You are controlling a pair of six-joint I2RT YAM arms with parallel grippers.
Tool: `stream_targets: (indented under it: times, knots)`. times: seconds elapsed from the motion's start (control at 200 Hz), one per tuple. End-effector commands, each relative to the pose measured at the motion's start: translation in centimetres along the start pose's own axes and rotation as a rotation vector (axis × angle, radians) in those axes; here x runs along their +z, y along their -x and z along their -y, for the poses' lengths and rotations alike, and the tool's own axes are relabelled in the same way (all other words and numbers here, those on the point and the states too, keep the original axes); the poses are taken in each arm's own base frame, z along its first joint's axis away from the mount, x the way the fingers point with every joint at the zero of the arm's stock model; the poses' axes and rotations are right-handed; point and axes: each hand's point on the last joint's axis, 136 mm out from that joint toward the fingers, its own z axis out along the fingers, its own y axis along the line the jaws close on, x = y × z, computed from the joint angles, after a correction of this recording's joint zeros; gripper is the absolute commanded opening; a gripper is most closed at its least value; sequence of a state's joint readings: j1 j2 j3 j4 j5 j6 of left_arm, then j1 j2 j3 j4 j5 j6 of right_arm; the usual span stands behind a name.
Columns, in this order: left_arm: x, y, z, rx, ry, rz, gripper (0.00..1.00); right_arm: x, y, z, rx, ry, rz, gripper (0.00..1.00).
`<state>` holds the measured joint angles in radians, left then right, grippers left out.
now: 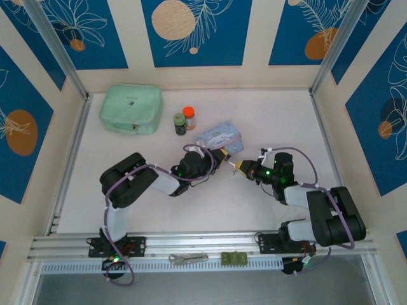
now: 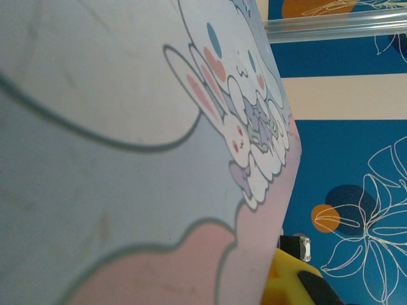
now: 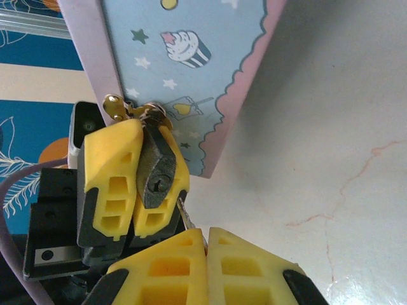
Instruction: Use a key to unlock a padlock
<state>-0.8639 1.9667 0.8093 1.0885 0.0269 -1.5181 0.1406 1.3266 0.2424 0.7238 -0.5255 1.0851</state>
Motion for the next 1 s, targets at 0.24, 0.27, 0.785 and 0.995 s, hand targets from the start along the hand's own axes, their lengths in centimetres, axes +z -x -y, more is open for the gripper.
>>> stream_targets:
  times: [0.24,0.27,0.785,0.995]
  knots:
    - [0.1,-0.4,2.4,-0.012,-0.099,-0.020,0.00,0.7,1.3,-1.8,-0.045,0.038,0.035,0.00]
    - [0.1,-0.4,2.3,-0.013,-0.097,-0.020,0.00,0.8,1.4,-1.9,-0.048,0.040,0.036,0.00]
    - [0.3,-0.9,1.9,-0.012,-0.085,-0.024,0.00,0.6,1.5,-2.5,-0.061,0.054,0.047,0.00]
    - [0.4,-1.0,1.7,-0.011,-0.078,-0.022,0.00,0.5,1.3,-2.8,-0.068,0.060,0.042,0.00]
